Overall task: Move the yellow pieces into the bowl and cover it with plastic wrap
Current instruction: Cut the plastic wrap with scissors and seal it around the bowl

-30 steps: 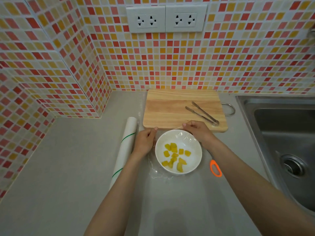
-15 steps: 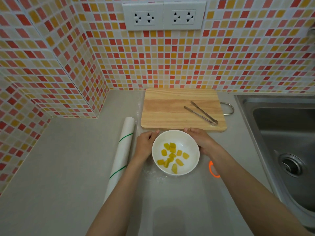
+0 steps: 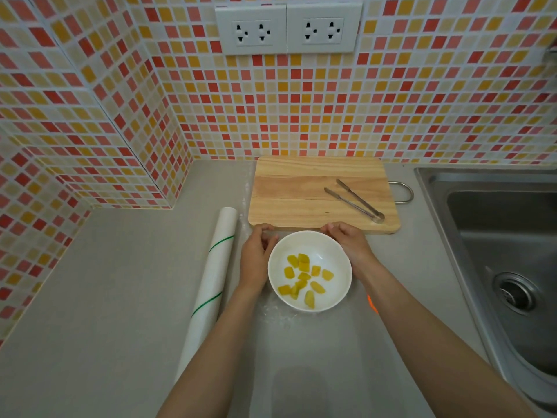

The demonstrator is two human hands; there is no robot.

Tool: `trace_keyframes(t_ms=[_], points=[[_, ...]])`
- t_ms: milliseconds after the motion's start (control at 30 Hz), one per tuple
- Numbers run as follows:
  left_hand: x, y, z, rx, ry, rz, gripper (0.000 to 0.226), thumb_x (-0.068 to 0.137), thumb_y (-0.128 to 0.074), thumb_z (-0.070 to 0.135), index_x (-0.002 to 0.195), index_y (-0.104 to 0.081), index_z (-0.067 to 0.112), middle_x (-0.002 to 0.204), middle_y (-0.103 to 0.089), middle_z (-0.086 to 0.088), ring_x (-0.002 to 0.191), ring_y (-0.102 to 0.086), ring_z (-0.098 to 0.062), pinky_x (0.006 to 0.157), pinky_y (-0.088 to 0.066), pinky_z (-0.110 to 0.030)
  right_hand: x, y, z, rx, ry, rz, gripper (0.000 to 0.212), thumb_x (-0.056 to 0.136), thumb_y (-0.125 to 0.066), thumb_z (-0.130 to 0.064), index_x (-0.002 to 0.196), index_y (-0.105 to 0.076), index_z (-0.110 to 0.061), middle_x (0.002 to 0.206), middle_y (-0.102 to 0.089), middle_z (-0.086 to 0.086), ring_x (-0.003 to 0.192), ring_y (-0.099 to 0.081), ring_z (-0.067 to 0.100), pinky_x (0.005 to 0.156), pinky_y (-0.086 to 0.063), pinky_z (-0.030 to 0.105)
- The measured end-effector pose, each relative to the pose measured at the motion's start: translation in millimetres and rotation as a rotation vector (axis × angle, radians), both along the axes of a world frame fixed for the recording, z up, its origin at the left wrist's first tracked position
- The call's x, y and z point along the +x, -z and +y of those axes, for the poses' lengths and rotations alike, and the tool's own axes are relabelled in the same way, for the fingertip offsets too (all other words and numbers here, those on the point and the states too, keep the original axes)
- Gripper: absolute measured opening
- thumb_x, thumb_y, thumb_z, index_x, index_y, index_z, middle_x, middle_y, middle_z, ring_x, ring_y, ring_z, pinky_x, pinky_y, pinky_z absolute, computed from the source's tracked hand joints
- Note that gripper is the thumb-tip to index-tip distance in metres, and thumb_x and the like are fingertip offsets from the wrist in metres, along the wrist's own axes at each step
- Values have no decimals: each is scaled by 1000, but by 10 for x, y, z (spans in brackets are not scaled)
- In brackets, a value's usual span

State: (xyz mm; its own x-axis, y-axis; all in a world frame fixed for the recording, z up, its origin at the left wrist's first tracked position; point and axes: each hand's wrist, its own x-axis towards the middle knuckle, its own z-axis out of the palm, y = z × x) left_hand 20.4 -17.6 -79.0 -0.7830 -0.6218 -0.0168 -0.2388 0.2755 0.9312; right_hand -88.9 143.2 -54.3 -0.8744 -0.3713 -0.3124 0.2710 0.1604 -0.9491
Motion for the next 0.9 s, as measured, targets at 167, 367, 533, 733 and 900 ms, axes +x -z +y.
trace_keyframes(t_ms=[167,367,533,733,900], points=[[-16,-67,26,-59,-68,34,24,88,-56,16,112,-59,17,78,-61,0,75,-58,-19,79,-52,-48,-17,49,55,-10,190,97,18,92,-52,-12,78,-62,-7,73,-65,11,62,-63,17,71,-52,35],[380,-265,302,119,-174,235,34,97,-33,32,121,-56,27,114,-65,9,111,-58,-2,94,-42,-13,258,-207,309,-165,120,248,43,95,-34,-46,106,-67,-21,112,-69,-4,111,-61,7,97,-46,21],[509,-150,742,410,-161,253,35,100,-34,36,134,-38,39,138,-50,13,125,-49,-1,101,-43,-22,580,-167,195,-206,-47,131,48,89,-27,-51,118,-58,-29,117,-62,-14,103,-60,-8,76,-49,7],[305,-194,691,595,-271,270,30,101,-31,32,124,-44,47,136,-52,6,121,-55,-15,102,-46,-41,557,-97,73,-308,75,-75,49,95,-19,-50,106,-62,-31,111,-67,-8,107,-61,14,86,-49,31],[210,-135,666,816,-359,271,36,97,-39,39,126,-56,26,132,-59,-7,121,-56,-27,105,-43,-50,578,-60,90,-366,122,-216,62,94,-15,-57,106,-66,-25,94,-76,-4,90,-71,14,67,-56,28]])
